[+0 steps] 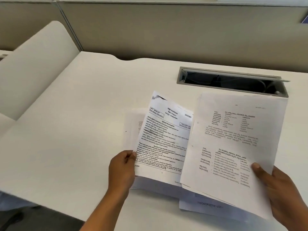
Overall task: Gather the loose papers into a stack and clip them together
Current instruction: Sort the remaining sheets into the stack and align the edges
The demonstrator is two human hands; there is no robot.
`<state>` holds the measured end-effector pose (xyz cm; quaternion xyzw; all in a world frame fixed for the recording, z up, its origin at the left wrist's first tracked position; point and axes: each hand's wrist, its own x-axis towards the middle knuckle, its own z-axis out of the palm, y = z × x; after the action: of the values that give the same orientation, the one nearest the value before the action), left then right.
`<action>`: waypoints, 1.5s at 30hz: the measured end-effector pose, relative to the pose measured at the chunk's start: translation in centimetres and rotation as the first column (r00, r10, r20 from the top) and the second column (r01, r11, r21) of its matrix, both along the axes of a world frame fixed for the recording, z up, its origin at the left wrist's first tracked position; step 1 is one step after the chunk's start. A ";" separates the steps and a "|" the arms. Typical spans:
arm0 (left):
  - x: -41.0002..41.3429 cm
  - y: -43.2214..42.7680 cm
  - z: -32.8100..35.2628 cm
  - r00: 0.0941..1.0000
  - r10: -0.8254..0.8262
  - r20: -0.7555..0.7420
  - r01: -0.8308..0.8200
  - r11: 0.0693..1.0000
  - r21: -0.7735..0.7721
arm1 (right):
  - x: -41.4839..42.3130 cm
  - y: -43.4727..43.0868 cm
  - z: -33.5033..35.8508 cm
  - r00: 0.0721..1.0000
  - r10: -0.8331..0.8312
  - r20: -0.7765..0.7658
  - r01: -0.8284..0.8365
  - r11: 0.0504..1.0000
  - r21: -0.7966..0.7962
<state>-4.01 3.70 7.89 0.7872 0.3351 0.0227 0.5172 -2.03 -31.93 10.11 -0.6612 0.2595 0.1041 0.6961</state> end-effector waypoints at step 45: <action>-0.2 -5.2 7.7 0.940 -0.342 0.001 0.254 0.696 -0.672 | -2.9 5.3 4.6 0.986 0.160 0.041 -0.160 0.987 -0.010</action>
<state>-4.17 -1.47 15.60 0.5953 0.2204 -0.2307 0.7374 -4.96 -26.61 14.69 -0.6843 0.1914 0.1452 0.6885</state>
